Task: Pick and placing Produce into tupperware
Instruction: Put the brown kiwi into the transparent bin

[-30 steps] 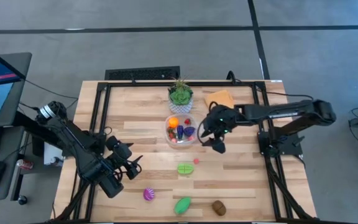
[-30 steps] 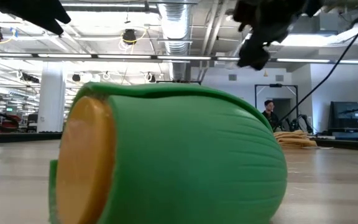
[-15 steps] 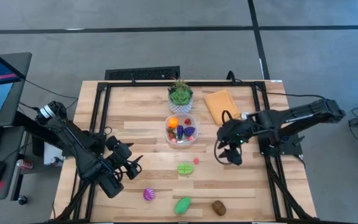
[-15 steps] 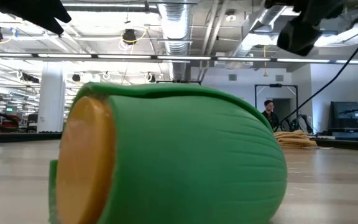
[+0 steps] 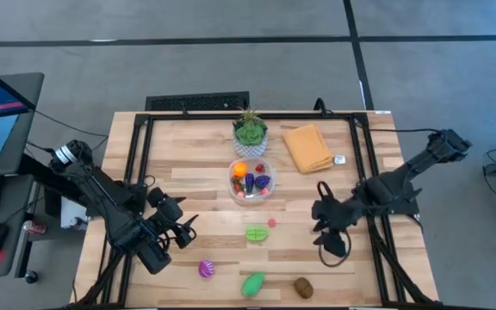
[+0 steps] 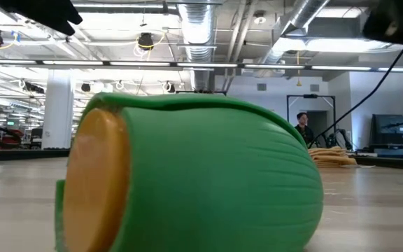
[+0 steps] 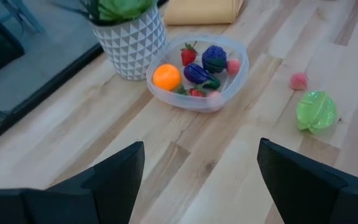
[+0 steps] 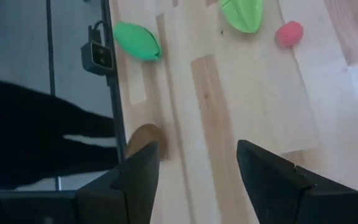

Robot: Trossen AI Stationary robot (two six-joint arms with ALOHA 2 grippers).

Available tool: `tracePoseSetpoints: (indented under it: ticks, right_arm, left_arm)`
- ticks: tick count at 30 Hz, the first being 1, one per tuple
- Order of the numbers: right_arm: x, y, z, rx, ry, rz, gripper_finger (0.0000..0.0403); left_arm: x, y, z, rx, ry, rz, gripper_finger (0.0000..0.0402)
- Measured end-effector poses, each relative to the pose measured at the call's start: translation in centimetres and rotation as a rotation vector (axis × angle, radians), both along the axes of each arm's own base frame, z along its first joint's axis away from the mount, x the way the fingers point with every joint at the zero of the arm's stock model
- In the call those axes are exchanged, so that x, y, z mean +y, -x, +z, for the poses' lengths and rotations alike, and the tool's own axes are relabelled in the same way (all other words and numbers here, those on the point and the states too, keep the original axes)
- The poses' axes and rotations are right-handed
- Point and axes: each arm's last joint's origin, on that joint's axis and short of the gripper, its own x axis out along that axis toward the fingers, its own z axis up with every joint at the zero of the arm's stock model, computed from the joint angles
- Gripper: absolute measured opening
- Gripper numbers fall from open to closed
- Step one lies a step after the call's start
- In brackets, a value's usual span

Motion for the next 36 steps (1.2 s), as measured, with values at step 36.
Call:
tracePoseSetpoints:
  ticks: [36]
  right_arm:
    - [12.7, -0.3, -5.4, 0.021, -0.310, -0.334, 0.0240]
  left_arm:
    - [0.9, -1.8, 0.0, 0.052, -0.040, -0.031, 0.0302]
